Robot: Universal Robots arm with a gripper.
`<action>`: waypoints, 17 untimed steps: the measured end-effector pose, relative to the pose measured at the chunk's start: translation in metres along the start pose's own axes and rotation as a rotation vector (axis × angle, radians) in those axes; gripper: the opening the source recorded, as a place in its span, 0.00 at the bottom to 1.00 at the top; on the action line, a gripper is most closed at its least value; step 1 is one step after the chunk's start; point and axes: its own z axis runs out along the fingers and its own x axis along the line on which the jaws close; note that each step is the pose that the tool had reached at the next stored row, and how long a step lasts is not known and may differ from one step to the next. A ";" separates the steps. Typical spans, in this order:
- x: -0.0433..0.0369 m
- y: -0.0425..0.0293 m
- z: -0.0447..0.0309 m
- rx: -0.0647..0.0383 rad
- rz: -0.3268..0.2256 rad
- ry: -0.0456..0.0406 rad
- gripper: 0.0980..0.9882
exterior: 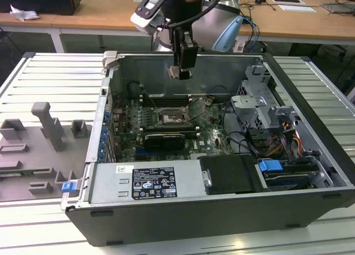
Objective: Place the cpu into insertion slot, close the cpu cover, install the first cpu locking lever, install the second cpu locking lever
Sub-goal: 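Place the cpu into insertion slot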
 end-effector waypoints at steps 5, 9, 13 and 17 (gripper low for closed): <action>0.0000 -0.0002 0.0022 0.000 0.011 -0.0008 0.48; -0.0001 -0.0005 0.0056 0.000 0.015 -0.0035 0.48; -0.0002 -0.0009 0.0110 0.000 0.017 -0.0059 0.48; -0.0003 -0.0013 0.0150 0.000 0.017 -0.0060 0.48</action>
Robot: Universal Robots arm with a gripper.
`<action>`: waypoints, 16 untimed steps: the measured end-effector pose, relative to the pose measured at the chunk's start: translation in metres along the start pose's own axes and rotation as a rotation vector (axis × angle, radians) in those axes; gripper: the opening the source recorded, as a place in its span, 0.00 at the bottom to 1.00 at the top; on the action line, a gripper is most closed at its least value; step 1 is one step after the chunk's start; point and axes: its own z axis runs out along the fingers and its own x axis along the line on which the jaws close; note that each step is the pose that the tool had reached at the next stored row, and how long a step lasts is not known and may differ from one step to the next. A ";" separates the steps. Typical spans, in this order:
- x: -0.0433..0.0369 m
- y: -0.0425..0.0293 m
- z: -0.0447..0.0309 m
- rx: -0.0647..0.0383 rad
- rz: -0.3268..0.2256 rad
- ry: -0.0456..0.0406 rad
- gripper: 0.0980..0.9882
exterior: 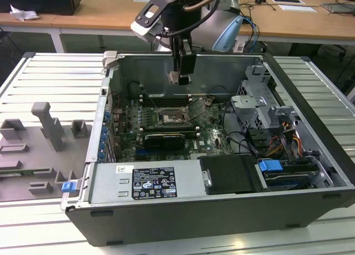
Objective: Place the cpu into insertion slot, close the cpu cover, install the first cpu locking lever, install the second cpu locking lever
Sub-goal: 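Place the cpu into insertion slot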
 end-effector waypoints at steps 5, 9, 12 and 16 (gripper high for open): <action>-0.0001 -0.0005 0.0052 0.000 0.001 -0.0002 0.48; -0.0002 -0.0012 0.0136 0.000 0.006 -0.0005 0.48; -0.0003 -0.0016 0.0187 0.000 0.010 -0.0010 0.48; -0.0003 -0.0020 0.0228 0.000 0.011 -0.0010 0.48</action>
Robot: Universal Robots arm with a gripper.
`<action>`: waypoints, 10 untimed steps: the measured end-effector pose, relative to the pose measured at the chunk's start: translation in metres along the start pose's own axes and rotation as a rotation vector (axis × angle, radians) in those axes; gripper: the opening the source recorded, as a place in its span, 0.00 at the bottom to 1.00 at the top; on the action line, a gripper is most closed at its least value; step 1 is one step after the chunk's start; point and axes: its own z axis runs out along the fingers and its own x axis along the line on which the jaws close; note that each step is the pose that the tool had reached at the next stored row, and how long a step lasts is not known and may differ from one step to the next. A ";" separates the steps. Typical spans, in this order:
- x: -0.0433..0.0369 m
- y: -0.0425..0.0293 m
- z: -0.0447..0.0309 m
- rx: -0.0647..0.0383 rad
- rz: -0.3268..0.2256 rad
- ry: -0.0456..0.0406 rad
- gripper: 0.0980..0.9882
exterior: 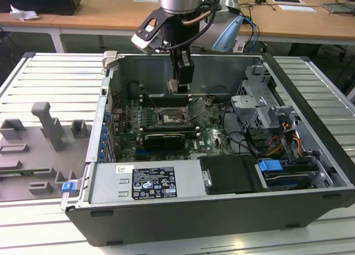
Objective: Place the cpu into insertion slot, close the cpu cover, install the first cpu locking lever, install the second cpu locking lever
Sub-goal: 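Place the cpu into insertion slot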
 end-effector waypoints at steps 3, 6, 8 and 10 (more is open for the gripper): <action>0.0000 -0.0002 0.0025 0.000 0.000 -0.0001 0.48; -0.0001 -0.0004 0.0042 0.000 0.000 -0.0001 0.48; -0.0001 -0.0005 0.0055 0.000 0.000 -0.0001 0.48; -0.0001 -0.0006 0.0069 0.000 0.001 -0.0001 0.48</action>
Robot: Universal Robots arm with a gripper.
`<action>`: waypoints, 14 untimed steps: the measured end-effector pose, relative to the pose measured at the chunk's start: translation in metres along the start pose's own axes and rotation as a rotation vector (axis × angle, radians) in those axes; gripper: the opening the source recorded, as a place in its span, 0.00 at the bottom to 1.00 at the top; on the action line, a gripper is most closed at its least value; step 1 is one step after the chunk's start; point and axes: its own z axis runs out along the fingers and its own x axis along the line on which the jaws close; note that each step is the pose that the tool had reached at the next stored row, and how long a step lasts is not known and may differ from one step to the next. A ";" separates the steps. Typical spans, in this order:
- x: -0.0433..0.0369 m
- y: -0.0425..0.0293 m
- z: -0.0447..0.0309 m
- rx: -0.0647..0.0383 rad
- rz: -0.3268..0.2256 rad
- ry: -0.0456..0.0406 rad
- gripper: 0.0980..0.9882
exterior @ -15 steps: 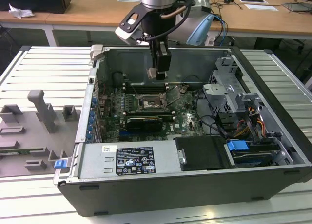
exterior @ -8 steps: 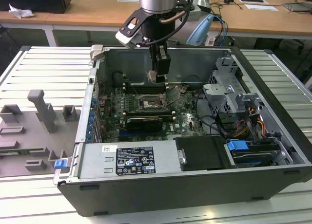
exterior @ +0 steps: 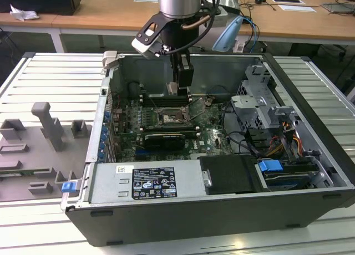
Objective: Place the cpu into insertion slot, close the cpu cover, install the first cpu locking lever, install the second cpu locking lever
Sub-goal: 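Place the cpu into insertion slot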
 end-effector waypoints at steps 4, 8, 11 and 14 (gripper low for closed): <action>0.0000 -0.0002 0.0018 0.000 0.000 0.0000 0.48; -0.0001 -0.0003 0.0040 0.000 0.001 0.0000 0.48; -0.0001 -0.0004 0.0052 0.000 0.001 -0.0001 0.48; -0.0001 -0.0005 0.0062 0.000 0.001 0.0000 0.48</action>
